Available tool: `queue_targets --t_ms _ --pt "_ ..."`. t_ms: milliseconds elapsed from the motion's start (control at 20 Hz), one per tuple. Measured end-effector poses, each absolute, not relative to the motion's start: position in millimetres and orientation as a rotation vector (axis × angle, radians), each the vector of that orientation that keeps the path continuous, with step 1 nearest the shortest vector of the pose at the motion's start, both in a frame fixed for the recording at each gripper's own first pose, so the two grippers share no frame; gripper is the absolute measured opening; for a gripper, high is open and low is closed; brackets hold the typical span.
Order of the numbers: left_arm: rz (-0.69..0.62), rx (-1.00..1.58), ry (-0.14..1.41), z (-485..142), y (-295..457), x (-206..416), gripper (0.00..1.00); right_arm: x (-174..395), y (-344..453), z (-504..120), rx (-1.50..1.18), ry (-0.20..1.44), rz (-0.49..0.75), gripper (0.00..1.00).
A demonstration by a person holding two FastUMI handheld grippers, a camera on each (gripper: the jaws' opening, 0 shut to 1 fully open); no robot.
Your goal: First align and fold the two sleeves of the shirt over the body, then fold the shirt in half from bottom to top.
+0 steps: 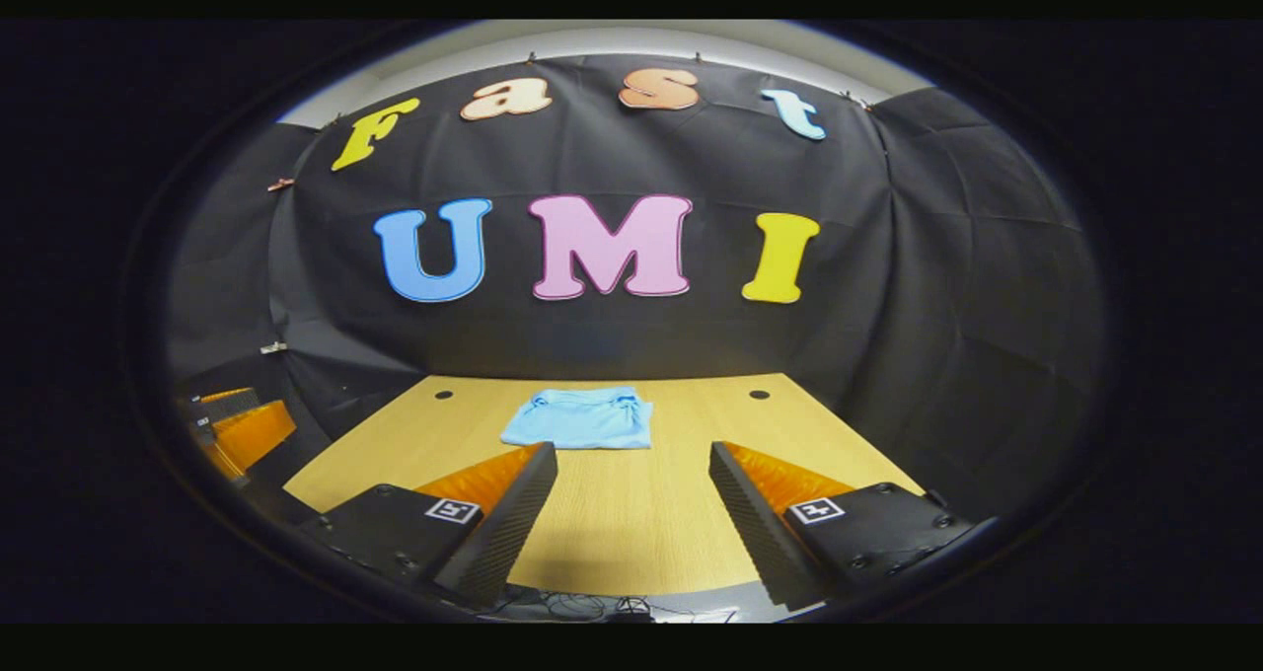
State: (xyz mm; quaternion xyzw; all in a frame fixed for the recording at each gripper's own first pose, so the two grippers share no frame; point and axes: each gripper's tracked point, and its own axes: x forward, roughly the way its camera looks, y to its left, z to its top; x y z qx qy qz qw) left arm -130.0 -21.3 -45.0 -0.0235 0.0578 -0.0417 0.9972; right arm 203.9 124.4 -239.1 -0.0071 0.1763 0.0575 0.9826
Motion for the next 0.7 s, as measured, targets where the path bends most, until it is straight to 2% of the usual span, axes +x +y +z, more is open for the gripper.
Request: queue_targets --t_ms 400,700 --pt "-0.108 -0.049 0.177 -78 -27 -156 0.97 186 120 -256 -0.043 0.413 0.136 0.95" --pt "-0.1 -0.057 0.179 -78 -25 -156 0.97 176 121 -255 -0.047 0.414 0.148 0.97"
